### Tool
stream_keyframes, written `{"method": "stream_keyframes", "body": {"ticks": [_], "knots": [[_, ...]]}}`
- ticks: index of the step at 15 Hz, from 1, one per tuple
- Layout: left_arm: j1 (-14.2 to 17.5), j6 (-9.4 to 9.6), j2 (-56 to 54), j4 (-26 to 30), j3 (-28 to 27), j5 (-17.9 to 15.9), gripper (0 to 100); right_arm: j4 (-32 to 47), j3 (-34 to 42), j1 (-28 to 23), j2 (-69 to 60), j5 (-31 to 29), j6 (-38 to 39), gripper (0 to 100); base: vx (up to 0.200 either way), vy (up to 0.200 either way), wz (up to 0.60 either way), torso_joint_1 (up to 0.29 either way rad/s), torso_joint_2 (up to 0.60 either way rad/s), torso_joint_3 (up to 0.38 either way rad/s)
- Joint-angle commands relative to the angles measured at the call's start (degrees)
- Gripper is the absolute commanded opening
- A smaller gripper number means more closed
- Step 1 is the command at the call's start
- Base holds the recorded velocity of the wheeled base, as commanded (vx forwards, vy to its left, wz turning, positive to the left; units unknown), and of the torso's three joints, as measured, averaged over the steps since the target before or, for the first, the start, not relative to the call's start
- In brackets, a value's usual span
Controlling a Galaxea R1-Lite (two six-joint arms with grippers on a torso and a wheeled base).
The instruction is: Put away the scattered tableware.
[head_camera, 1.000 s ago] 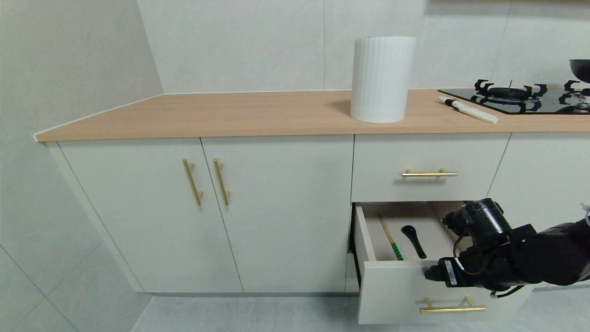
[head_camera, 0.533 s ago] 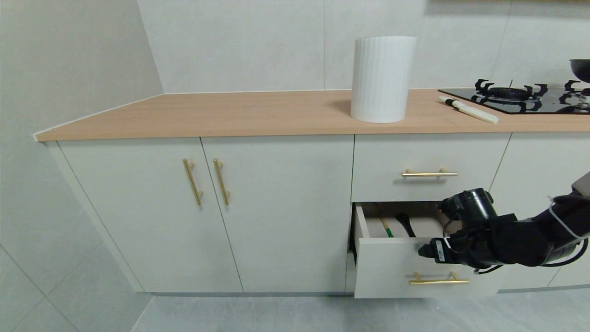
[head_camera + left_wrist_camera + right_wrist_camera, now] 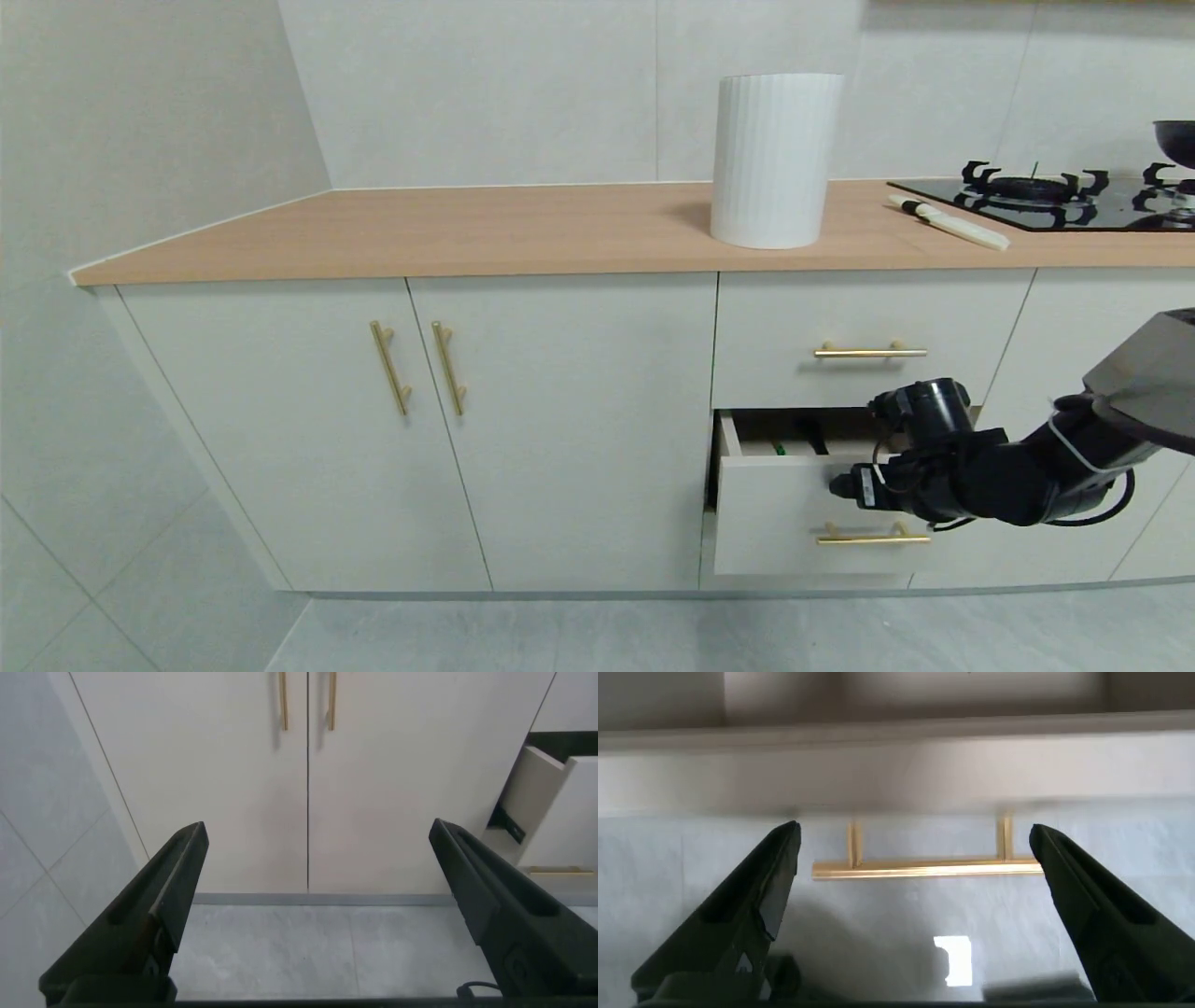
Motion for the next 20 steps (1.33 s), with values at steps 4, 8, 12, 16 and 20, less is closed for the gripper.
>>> {"method": "stream_keyframes", "body": {"ticks": [4, 8, 12, 16, 20], "knots": [[0.0, -0.01, 0.0, 0.0, 0.0, 0.0, 100, -8.2, 0.3, -1.8, 4.0, -0.2, 0.4, 100, 0.000, 0.000, 0.00, 0.000, 0.00, 0.000], [0.0, -0.01, 0.0, 0.0, 0.0, 0.0, 100, -13.2, -0.1, -2.3, 5.8, -1.8, 1.5, 100, 0.000, 0.000, 0.00, 0.000, 0.00, 0.000], [0.0, -0.01, 0.0, 0.0, 0.0, 0.0, 100, -17.2, -0.5, -2.5, 6.9, -2.2, 2.8, 100, 0.000, 0.000, 0.00, 0.000, 0.00, 0.000], [0.0, -0.01, 0.0, 0.0, 0.0, 0.0, 100, -17.3, -3.0, -2.5, 8.0, -3.0, 6.4, 100, 0.000, 0.000, 0.00, 0.000, 0.00, 0.000], [0.0, -0.01, 0.0, 0.0, 0.0, 0.0, 100, -20.3, -4.1, -2.4, 9.5, -3.2, 7.1, 100, 0.000, 0.000, 0.00, 0.000, 0.00, 0.000]]}}
